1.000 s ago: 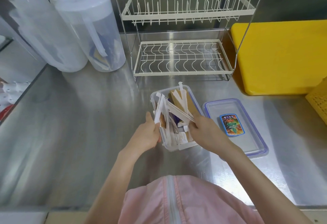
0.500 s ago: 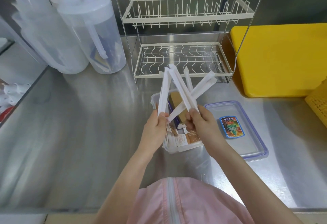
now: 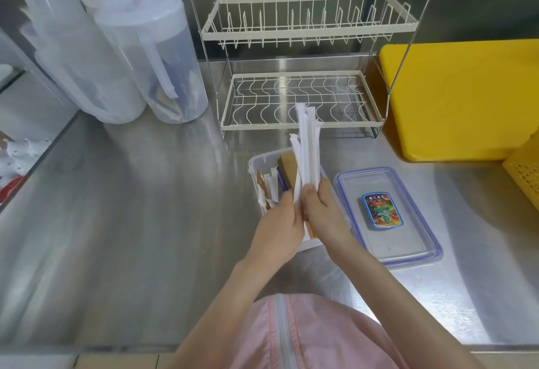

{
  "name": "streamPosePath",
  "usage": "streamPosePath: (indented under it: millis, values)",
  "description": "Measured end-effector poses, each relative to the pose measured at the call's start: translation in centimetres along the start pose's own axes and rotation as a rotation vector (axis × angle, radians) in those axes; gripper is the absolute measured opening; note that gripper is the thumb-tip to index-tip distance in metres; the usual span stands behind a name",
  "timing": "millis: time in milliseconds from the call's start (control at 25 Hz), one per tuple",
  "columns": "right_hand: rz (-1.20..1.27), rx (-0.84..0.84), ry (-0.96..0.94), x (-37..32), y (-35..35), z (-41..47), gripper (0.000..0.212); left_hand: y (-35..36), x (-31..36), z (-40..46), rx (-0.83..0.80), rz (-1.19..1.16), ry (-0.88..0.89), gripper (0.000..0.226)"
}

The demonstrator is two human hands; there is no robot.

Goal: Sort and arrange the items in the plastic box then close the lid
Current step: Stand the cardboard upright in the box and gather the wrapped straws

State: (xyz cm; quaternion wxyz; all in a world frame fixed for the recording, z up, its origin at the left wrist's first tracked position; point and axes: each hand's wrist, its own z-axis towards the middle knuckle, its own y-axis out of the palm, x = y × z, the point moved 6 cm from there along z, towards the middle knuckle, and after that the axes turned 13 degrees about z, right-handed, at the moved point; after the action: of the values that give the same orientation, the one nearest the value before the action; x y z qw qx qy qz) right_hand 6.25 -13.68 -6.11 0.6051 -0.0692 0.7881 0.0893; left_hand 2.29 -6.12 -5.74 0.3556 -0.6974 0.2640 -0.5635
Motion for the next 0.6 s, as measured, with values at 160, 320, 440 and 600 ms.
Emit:
streamPosePath:
  millis: [160, 320, 440, 600]
  values:
    - [-0.131, -0.021, -0.028, 0.5, 0.1, 0.1, 0.030, 0.8, 0.6, -0.1, -0.129, 0.203, 0.101, 0.029]
    - [-0.117, 0.070, -0.081, -0.2, -1.0, 0.6, 0.028, 0.8, 0.6, -0.2, -0.337, 0.074, 0.201, 0.006]
    - [-0.001, 0.038, -0.083, -0.6, -0.9, 0.6, 0.015, -0.2, 0.0, 0.0, -0.314, -0.049, 0.157, 0.015]
    - [0.009, 0.035, -0.081, -0.2, 0.0, 0.3, 0.017, -0.8, -0.1, 0.7, -0.227, 0.096, 0.121, 0.027]
